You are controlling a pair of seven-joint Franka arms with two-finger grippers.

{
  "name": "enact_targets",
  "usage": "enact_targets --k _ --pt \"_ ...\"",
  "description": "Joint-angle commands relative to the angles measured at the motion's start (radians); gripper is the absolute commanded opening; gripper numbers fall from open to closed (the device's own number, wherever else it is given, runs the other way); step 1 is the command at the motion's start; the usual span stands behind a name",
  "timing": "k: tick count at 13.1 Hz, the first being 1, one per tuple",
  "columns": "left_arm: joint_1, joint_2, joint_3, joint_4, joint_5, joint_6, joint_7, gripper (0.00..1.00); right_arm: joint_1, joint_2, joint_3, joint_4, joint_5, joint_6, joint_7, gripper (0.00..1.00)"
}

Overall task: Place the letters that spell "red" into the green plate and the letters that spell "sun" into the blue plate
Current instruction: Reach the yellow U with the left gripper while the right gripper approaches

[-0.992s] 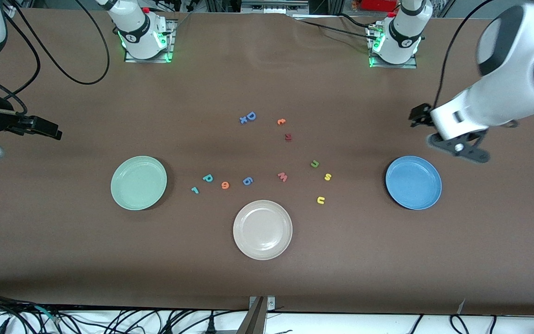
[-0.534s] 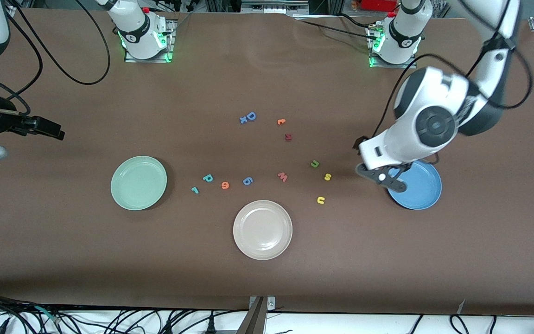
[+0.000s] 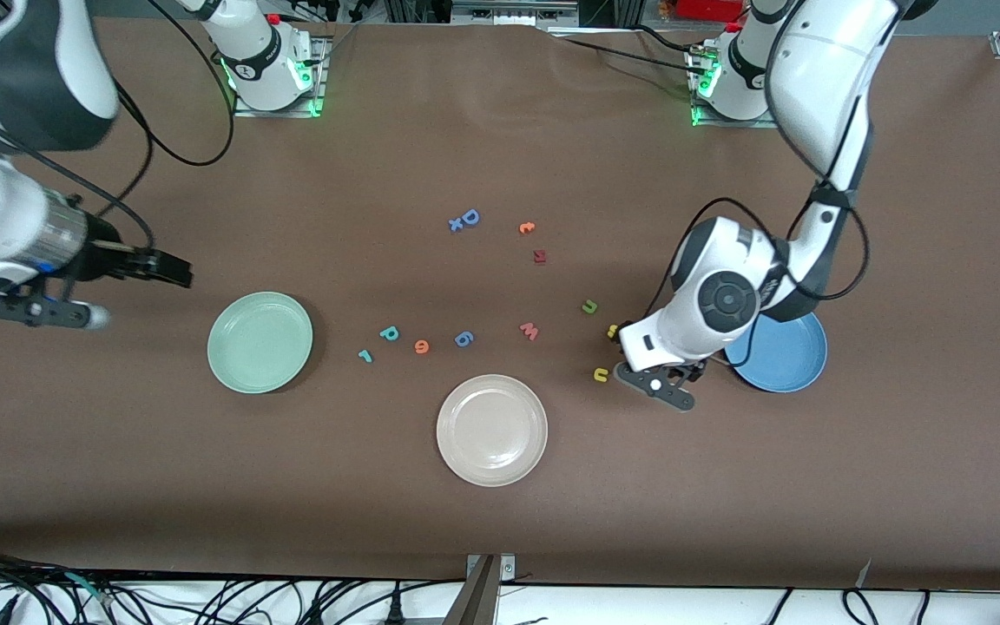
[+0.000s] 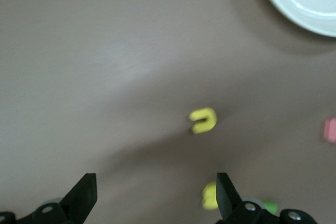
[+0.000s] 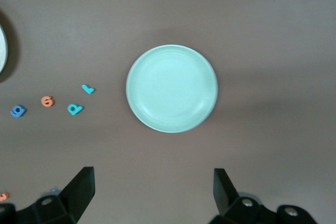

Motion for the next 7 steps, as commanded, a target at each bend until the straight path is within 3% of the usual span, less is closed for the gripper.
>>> enact_targets --k 1,7 --pt "-0.065 0.074 0.011 0.073 0.004 0.024 -0.113 1.0 0.044 0.083 -0.004 0.025 0.094 0.042 0.035 1.0" --pt "-0.082 0.14 0.012 0.075 0.007 0.17 -0.116 1.0 0.171 0.244 -0.007 0.024 0.067 0.234 0.208 1.0"
